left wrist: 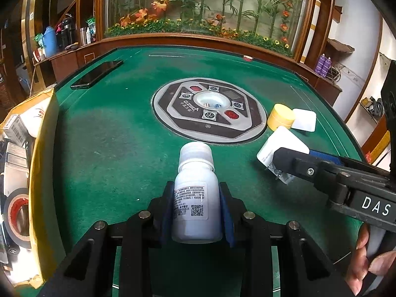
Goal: Organize rigid objects
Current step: 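Carry the white bottle and charger block toward the envelope tray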
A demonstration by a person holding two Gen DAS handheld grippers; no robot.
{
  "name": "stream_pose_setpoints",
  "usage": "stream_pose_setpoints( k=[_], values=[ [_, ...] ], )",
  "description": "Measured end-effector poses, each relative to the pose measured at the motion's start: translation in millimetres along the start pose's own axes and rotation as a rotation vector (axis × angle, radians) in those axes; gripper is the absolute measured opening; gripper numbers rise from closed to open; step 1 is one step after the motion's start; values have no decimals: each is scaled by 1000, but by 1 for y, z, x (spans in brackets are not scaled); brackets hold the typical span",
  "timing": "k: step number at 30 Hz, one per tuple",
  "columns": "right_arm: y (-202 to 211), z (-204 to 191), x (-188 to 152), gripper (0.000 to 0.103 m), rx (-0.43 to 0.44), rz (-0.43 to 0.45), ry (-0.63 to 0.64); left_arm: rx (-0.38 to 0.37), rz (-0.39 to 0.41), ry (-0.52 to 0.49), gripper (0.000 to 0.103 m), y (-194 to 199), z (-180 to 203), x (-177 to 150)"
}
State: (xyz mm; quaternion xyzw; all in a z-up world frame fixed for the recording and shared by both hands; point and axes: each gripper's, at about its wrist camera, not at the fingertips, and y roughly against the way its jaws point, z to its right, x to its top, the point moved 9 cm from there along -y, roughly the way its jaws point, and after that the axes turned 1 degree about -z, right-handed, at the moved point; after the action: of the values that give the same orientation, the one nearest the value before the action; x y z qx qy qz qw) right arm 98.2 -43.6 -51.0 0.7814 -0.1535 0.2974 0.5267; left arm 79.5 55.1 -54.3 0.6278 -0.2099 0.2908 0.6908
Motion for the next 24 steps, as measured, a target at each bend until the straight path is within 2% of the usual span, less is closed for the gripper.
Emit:
stream_pose_setpoints(
  k=[9,15,20,24],
  values=[
    [4,-3,1,55,6,12,1,19,33,-2,36,6,-1,3],
    [9,-7,4,55,12,41,9,49,95,-5,36,18,-2,8],
    [19,-11,9,55,14,93,13,6,112,16,36,37,-6,12],
    [26,-23,11,55,19,125,30,12,171,33,36,67,-25,22]
  ],
)
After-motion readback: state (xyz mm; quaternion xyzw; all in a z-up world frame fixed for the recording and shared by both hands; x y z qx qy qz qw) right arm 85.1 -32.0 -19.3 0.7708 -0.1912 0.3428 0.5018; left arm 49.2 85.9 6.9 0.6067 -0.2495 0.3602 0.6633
